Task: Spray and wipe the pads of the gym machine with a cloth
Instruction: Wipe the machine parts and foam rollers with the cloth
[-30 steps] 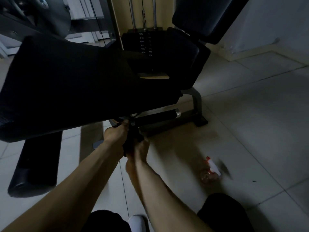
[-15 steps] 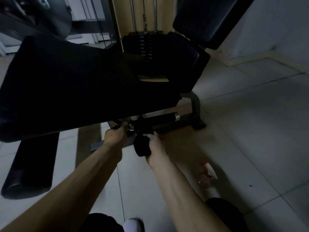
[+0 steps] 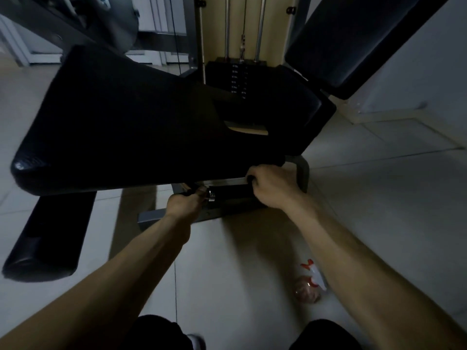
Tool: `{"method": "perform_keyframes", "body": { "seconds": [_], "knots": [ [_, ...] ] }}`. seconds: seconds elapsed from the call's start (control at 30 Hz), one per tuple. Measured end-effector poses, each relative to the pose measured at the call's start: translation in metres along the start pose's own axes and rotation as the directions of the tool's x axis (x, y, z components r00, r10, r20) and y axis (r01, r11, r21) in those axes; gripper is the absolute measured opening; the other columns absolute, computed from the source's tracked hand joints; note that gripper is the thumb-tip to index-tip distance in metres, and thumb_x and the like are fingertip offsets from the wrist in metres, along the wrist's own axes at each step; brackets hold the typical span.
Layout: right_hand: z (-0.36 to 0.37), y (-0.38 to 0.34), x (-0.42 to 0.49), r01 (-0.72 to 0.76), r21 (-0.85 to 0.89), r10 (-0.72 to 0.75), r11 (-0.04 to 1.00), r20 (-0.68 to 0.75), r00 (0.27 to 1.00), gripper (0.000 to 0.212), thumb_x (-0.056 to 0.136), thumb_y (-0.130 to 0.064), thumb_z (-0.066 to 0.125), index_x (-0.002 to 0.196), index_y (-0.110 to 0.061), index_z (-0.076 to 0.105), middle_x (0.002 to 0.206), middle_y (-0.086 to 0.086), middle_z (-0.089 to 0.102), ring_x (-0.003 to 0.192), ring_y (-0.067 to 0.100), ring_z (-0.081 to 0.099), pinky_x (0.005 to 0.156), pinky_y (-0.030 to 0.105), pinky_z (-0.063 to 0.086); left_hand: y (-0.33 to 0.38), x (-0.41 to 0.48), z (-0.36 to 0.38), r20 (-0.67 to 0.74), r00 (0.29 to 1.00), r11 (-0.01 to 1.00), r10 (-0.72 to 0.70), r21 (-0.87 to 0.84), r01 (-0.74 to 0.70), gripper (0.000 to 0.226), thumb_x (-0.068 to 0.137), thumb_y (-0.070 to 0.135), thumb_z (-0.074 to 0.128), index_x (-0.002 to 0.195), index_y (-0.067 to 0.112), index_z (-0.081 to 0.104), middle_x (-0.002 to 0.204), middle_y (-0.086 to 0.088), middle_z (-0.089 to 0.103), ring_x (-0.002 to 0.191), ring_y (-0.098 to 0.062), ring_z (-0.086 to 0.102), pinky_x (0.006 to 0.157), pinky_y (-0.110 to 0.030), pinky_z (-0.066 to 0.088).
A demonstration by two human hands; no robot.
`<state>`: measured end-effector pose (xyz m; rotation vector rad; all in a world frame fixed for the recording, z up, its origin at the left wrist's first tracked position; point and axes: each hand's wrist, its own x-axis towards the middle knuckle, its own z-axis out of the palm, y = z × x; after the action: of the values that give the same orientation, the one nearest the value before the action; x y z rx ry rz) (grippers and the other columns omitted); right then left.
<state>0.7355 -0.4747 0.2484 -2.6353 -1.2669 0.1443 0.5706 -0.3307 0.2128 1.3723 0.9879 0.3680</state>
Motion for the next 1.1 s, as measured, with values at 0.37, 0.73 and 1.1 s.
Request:
{"method": "perform_keyframes", "body": {
  "seconds": [0.37,0.73,1.1],
  "knots": [
    [0.059,-0.089,-0.022,0.401,0.078,-0.31,0.913,-0.507,0.804,0.03,0.097,-0.015,0.05,0.115,-0.012,0.073,0.115,0.007,0.069,0.103,0.027,0.067,0.079,0.037,0.061,0.006,-0.007,-0.001,0.003,1.0,1.0,-0.001,0.011,0.001,0.015,0.102,0.013,0.06,0.112,0.002,0.059,0.088,-0.004,0.059,0.074,-0.01,0.051,0.064,-0.024,0.049],
    [0.074,-0.047,-0.04,0.328,0.108,-0.174,0.939,-0.672,0.72,0.045,0.092,0.005,0.062,0.133,-0.01,0.069,0.125,0.01,0.067,0.113,0.026,0.063,0.093,0.031,0.057,0.003,-0.007,0.002,0.009,1.0,0.999,-0.023,-0.043,0.023,0.023,0.101,0.028,0.063,0.109,0.006,0.063,0.105,-0.012,0.069,0.083,-0.014,0.057,0.059,-0.023,0.037],
    [0.046,0.026,-0.048,-0.043,0.369,0.292,0.929,-0.654,0.698,0.042,0.088,0.004,0.063,0.126,-0.013,0.073,0.125,0.007,0.065,0.114,0.024,0.062,0.093,0.015,0.043,0.007,-0.014,0.016,-0.01,0.999,0.994,-0.037,-0.105,0.036,0.04,0.107,0.029,0.052,0.136,0.002,0.054,0.12,-0.015,0.062,0.098,-0.019,0.056,0.09,-0.039,0.051]
  ]
}}
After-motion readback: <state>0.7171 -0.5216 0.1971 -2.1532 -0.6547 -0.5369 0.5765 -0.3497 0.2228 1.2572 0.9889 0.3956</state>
